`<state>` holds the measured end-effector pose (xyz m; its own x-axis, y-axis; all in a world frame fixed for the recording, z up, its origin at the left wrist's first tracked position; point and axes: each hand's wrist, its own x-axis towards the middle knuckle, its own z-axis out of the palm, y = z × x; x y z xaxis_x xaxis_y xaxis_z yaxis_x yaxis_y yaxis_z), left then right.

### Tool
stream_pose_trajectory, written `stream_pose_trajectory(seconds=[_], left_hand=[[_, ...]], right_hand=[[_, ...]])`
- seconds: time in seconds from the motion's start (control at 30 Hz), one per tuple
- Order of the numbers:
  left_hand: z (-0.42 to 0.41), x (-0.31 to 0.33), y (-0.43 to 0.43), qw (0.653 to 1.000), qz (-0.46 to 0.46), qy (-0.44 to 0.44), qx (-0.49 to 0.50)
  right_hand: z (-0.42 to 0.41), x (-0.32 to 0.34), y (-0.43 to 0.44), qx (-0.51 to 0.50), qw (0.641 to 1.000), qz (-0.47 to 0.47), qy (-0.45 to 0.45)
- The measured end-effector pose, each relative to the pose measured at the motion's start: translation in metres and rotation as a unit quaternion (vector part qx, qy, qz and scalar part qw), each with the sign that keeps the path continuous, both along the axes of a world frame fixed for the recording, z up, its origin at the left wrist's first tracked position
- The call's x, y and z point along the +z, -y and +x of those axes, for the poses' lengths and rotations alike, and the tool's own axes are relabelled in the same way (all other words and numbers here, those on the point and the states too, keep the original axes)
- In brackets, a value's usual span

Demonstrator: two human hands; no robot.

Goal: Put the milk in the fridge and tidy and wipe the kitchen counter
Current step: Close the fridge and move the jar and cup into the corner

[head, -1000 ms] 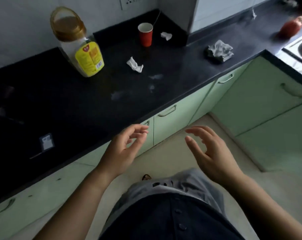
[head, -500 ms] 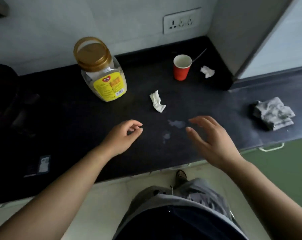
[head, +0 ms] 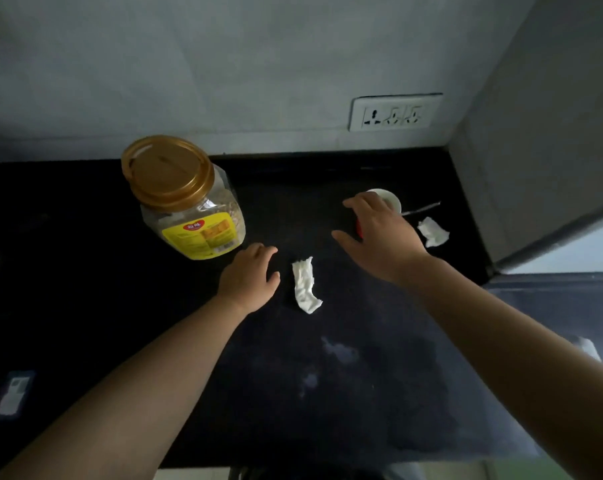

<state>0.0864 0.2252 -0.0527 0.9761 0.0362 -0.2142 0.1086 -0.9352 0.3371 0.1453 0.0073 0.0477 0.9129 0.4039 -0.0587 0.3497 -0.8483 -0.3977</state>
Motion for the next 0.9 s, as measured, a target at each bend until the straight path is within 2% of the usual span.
stream_pose_trajectory(seconds=[0.13,0.4,0.5,0.6,0.8,0.9], left_hand=[[0.003,-0.019,-0.001,1.000,0.009,0.007,-0.007],[0.001,-0.038,-0.009,0.998,0.039,0.016,-0.040],[0.001,-0.042,-0.011,0.998,0.038,0.023,-0.046],[0.000,-0.043,-0.012,0.998,0.038,0.030,-0.049],[0.001,-0.043,-0.013,0.998,0.031,0.036,-0.049],[0.000,-0.043,-0.012,0.998,0.031,0.032,-0.043]], right_hand=[[0.039,-0.013,-0.007,-0.004,0.994,-0.106,-0.009],[0.066,-0.030,-0.011,-0.061,0.968,-0.237,-0.047],[0.068,-0.033,-0.015,-0.073,0.965,-0.240,-0.081],[0.069,-0.035,-0.019,-0.070,0.970,-0.221,-0.078],[0.060,-0.036,-0.025,0.028,0.988,-0.133,-0.069],[0.055,-0.034,-0.025,0.028,0.989,-0.124,-0.069]])
